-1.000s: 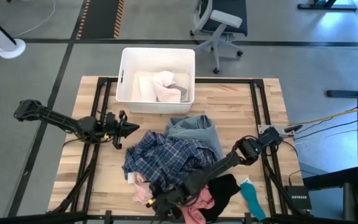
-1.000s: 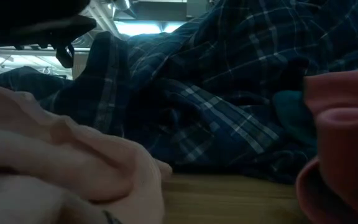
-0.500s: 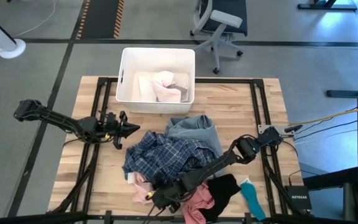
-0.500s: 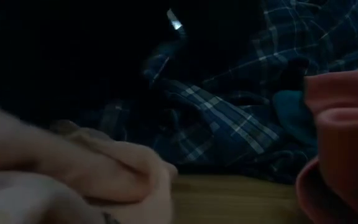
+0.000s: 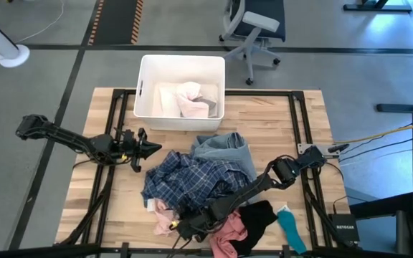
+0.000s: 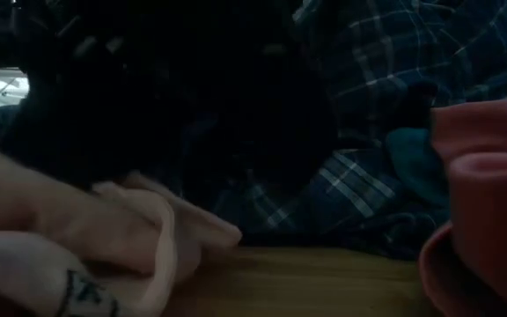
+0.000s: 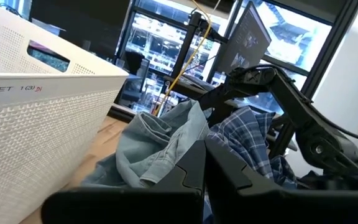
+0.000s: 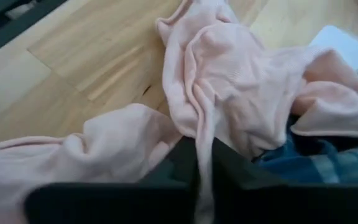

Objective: Sort clothes
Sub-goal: Put the light pink underwear into the white bin

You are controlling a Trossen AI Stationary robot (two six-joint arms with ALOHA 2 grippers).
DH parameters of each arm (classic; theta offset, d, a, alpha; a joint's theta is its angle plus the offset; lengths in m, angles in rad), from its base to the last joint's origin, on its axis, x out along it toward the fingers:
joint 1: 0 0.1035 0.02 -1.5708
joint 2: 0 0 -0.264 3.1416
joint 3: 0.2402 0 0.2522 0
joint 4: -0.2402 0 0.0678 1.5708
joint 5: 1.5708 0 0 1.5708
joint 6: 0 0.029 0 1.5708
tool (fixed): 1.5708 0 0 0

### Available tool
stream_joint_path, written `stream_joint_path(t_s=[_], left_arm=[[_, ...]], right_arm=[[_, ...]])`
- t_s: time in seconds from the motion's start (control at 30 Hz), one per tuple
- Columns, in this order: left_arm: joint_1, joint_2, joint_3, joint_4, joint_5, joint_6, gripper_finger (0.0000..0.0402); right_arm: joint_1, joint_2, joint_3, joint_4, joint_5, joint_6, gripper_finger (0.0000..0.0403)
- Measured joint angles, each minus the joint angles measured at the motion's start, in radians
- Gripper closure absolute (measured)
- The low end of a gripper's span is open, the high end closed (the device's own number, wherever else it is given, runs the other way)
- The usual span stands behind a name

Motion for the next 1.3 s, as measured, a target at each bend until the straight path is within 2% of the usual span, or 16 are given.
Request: stream_joint_path(t_s=[0.07, 0.2, 0.27, 0.4, 0.5, 0.63, 0.73, 1.0, 1.3], left_arm=[[0.0, 0.0, 0.0, -0.004, 0.0, 0.01, 0.0402], [0.0, 0.0, 0.0, -0.017, 0.0, 0.015, 0.0402], [0.0, 0.0, 0.0, -0.017, 0.0, 0.016, 0.0402], [0.0, 0.0, 0.0, -0.017, 0.0, 0.016, 0.0402], [0.0, 0.0, 0.0, -0.019, 0.0, 0.016, 0.0402], [0.0, 0.0, 0.0, -0.02, 0.0, 0.016, 0.0402], [0.0, 0.0, 0.0, -0.02, 0.0, 0.016, 0.0402], [-0.001, 0.0, 0.0, -0.021, 0.0, 0.016, 0.0402], [-0.001, 0.0, 0.0, -0.021, 0.0, 0.016, 0.0402]], right_arm=[[0.0, -0.001, 0.011, -0.01, 0.002, -0.017, 0.0387], [0.009, -0.001, 0.083, -0.076, 0.013, -0.05, 0.036], [0.016, -0.003, 0.133, -0.118, 0.031, -0.084, 0.0362], [0.031, -0.004, 0.245, -0.237, 0.097, -0.149, 0.0391], [0.036, -0.005, 0.326, -0.328, 0.167, -0.189, 0.0388], [0.033, -0.069, 0.294, -0.372, 0.198, -0.195, 0.0385], [0.033, -0.118, 0.294, -0.402, 0.268, -0.198, 0.0394], [0.028, -0.23, 0.294, -0.523, 0.438, -0.226, 0.0388], [-0.032, -0.379, 0.294, -0.636, 0.558, -0.23, 0.0389]])
